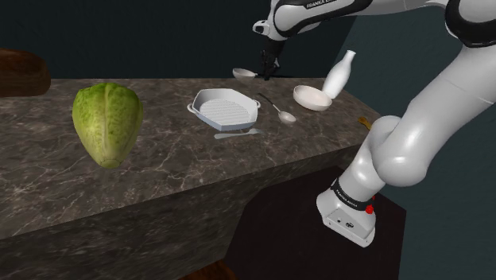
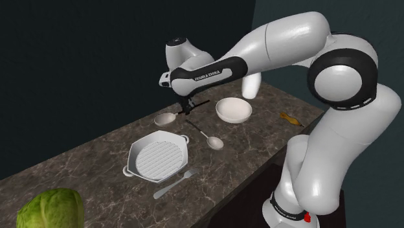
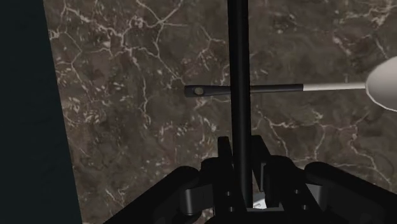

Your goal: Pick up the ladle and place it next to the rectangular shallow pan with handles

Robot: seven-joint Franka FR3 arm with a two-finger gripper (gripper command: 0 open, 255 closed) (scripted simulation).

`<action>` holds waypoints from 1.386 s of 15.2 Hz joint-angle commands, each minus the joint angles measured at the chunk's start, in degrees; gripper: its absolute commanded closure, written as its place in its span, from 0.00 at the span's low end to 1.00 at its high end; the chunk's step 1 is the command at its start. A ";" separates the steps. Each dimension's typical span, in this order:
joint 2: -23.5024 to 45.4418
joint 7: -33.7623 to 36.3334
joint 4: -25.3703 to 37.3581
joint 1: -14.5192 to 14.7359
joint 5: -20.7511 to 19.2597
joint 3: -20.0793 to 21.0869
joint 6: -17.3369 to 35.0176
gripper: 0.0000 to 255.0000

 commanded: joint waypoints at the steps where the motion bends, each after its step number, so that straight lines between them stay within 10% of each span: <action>1: -1.23 3.32 -1.20 1.21 -0.56 1.73 -0.45 1.00; 21: 0.04 30.98 0.53 13.78 1.85 18.54 -5.47 1.00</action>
